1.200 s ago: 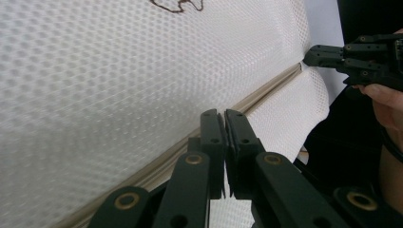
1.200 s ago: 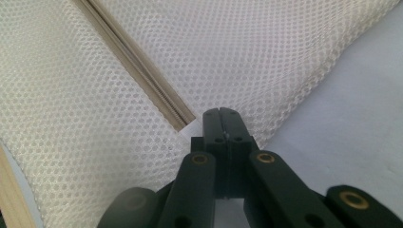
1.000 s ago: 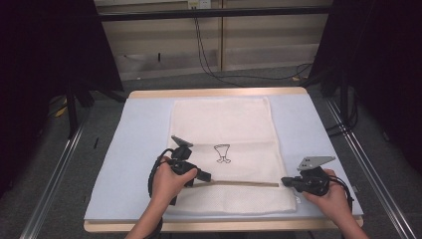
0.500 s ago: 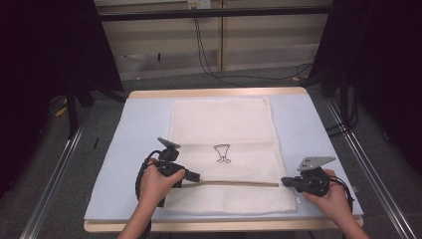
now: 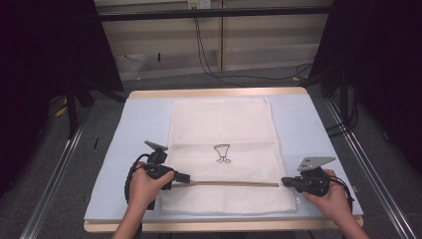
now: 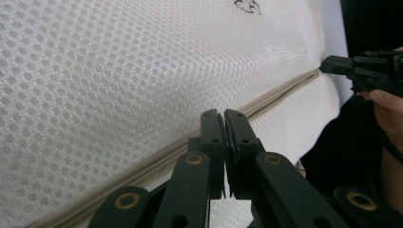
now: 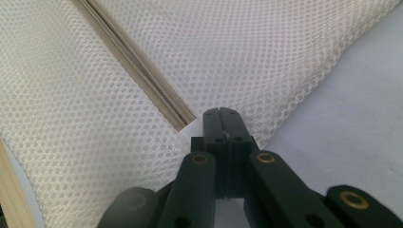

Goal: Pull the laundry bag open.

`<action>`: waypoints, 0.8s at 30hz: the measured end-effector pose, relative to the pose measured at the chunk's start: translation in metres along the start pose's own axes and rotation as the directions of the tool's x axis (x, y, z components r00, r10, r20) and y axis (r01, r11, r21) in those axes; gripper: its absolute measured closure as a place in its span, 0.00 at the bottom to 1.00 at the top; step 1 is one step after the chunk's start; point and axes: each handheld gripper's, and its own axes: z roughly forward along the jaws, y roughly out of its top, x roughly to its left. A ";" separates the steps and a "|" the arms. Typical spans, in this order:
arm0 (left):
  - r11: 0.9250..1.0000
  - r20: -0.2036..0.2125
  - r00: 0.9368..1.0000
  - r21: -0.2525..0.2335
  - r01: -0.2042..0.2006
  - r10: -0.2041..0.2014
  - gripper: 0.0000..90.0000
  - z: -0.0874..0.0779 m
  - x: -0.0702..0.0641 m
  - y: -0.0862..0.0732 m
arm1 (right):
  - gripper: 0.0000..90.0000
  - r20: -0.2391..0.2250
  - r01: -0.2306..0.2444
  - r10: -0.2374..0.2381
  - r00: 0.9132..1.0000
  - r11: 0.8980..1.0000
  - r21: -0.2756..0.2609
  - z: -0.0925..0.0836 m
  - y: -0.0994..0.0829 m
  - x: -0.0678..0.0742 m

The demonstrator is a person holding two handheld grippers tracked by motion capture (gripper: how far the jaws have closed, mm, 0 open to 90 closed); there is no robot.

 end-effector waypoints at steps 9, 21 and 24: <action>0.999 -0.017 0.999 -0.018 0.028 -0.029 0.97 -0.011 0.008 -0.007 | 1.00 -0.008 0.000 0.000 1.000 1.000 -0.002 0.000 0.000 -0.001; 0.998 -0.021 0.999 -0.044 0.046 -0.047 0.97 -0.027 0.020 -0.015 | 1.00 0.000 0.000 0.000 1.000 1.000 -0.004 0.000 0.000 0.000; 0.998 -0.037 0.998 -0.041 0.039 -0.041 0.97 -0.029 0.022 -0.017 | 1.00 -0.008 -0.002 0.002 1.000 1.000 -0.005 0.000 0.000 0.000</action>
